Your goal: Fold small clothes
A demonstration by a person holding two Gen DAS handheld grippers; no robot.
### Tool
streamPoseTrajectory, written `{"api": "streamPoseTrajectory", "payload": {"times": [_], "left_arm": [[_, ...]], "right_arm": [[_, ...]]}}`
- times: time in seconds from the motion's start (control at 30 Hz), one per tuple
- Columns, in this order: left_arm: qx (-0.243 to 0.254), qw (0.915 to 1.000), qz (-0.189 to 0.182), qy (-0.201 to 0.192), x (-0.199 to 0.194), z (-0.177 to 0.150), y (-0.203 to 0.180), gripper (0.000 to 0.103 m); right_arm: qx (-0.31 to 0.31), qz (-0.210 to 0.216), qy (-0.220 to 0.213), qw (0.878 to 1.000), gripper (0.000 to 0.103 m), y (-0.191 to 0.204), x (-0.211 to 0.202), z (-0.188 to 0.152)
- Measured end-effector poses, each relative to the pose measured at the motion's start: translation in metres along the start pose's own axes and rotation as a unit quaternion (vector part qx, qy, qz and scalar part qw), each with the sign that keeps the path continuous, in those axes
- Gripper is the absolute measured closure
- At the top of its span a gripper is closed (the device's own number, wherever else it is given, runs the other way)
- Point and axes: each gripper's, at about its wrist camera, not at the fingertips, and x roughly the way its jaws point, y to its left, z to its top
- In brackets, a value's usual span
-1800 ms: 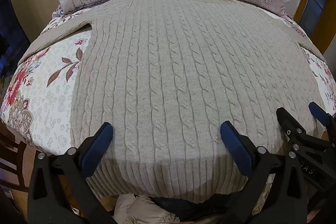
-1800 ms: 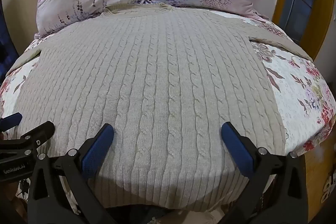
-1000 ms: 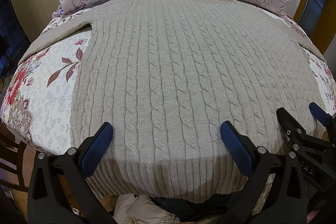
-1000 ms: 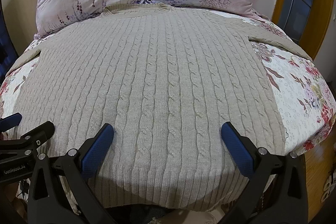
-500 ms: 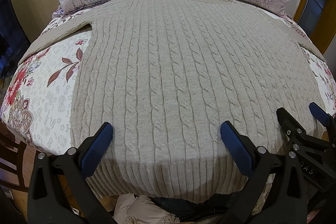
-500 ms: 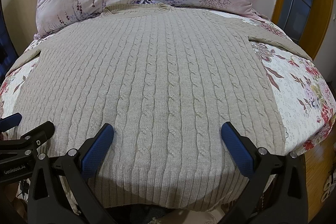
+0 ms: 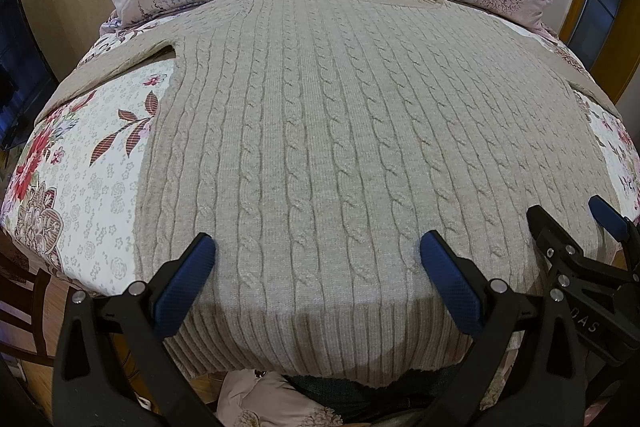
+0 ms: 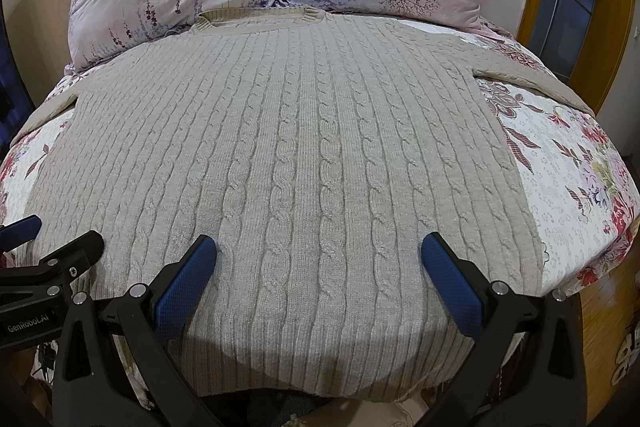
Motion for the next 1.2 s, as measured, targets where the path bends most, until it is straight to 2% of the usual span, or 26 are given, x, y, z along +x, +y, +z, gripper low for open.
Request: {"api": "streamPoseTrajectory", "payload": {"times": [0.97, 1.2], "left_arm": [[0.000, 1.0000, 0.000, 0.000, 0.0000, 0.0000, 0.0000, 0.002], [0.004, 0.9999, -0.002, 0.012, 0.0007, 0.0038, -0.0004, 0.002]], "right_arm": [[-0.001, 0.000, -0.003, 1.000, 0.001, -0.0004, -0.0008, 0.0005], [-0.010, 0.007, -0.004, 1.000, 0.001, 0.0036, 0.0010, -0.0001]]}}
